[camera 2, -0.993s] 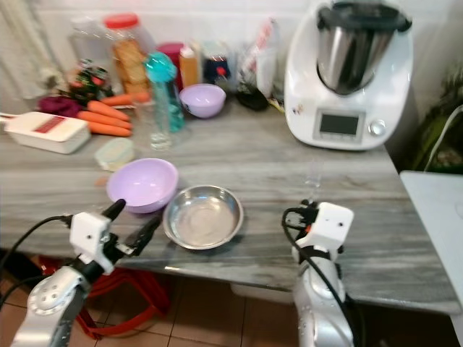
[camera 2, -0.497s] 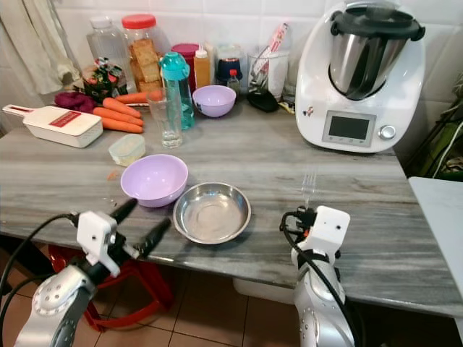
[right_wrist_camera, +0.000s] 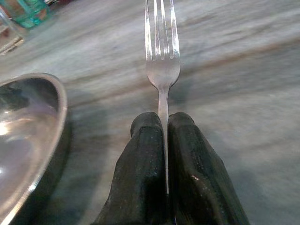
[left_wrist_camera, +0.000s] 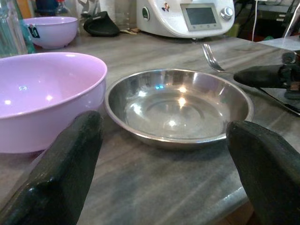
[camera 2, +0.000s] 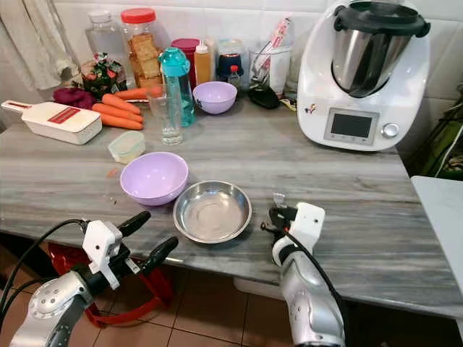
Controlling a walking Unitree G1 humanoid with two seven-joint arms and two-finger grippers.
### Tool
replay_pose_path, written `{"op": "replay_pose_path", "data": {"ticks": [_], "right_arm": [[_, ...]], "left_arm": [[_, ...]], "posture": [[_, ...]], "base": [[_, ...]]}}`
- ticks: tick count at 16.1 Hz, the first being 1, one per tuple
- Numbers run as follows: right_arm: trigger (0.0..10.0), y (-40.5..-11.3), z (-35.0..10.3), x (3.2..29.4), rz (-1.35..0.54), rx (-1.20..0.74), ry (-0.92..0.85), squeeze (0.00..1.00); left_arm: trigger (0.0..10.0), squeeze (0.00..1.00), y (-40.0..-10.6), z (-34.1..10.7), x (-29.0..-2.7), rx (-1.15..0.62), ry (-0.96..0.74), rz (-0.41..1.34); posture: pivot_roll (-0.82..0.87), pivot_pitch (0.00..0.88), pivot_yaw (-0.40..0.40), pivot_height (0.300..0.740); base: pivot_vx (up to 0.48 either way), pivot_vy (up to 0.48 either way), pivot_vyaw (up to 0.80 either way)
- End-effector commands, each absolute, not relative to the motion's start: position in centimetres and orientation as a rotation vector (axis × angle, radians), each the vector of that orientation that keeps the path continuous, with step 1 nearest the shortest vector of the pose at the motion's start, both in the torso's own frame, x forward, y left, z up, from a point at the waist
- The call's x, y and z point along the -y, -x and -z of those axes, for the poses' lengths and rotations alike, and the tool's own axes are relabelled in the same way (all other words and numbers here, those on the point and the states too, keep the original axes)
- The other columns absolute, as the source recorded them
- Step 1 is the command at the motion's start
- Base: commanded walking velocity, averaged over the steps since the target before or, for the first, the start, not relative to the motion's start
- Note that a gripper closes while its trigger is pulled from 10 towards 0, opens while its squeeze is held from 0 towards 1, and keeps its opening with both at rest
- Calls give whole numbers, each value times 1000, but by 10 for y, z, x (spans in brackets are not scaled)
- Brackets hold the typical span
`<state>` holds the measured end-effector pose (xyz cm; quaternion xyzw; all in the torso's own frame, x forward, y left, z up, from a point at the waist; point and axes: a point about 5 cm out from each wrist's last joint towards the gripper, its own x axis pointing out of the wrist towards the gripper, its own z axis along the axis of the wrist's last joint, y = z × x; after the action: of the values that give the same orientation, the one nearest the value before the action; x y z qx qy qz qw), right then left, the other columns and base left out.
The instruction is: Setting the table
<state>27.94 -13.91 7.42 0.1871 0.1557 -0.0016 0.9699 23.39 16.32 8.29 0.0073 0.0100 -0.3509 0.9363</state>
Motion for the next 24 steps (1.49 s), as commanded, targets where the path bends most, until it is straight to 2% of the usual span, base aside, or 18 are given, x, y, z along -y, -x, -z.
{"op": "replay_pose_path", "data": {"ticks": [1,9,10,11,20,24], "right_arm": [[10000,-283,-75,124,-42,-347,-434,0],[10000,-281,-64,118,-80,-445,-431,0],[10000,-280,-63,119,-77,-453,-434,51],[10000,-280,-62,119,-77,-456,-433,1000],[10000,-279,-63,125,-55,-449,-397,1000],[10000,-277,-89,138,-34,-280,-309,1000]], "left_arm": [[10000,0,-232,-84,-164,-27,-19,735],[10000,0,-228,-83,-165,-38,-24,754],[10000,0,-228,-82,-165,-40,-25,756],[10000,0,-228,-82,-165,-41,-26,757],[10000,0,-228,-78,-164,-46,-23,766],[10000,0,-228,-77,-163,-42,-12,780]], "posture": [[13,0,-6,740],[16,0,-1,740],[14,0,2,740],[14,0,3,740],[14,0,2,740],[11,0,5,740]], "base": [[0,0,0],[0,0,0],[0,0,0],[0,0,0],[0,0,0],[0,0,0]]}}
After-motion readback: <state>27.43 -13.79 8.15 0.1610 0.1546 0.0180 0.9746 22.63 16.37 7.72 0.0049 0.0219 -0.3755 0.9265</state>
